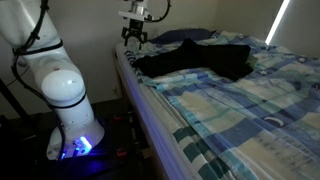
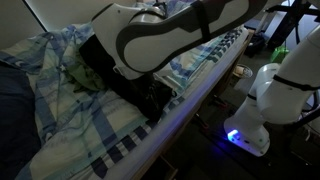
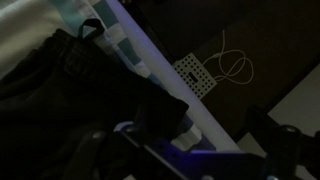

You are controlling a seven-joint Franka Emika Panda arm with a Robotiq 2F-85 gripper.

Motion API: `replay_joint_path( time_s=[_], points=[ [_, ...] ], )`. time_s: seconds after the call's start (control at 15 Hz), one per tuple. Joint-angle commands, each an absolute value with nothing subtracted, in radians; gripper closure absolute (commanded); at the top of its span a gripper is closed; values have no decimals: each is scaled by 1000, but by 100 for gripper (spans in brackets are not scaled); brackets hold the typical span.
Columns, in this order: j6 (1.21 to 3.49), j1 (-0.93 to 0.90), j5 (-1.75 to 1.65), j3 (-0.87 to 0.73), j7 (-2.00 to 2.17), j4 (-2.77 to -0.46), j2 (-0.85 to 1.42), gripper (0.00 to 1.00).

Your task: Fold the black trousers in half

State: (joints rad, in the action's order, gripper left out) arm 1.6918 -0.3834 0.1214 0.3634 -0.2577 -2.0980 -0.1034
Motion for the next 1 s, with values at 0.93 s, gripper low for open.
replay_joint_path(
  time_s=[0.93],
  points=[
    [1695,-277,83,215,-250,-2153,-311,0]
  ],
)
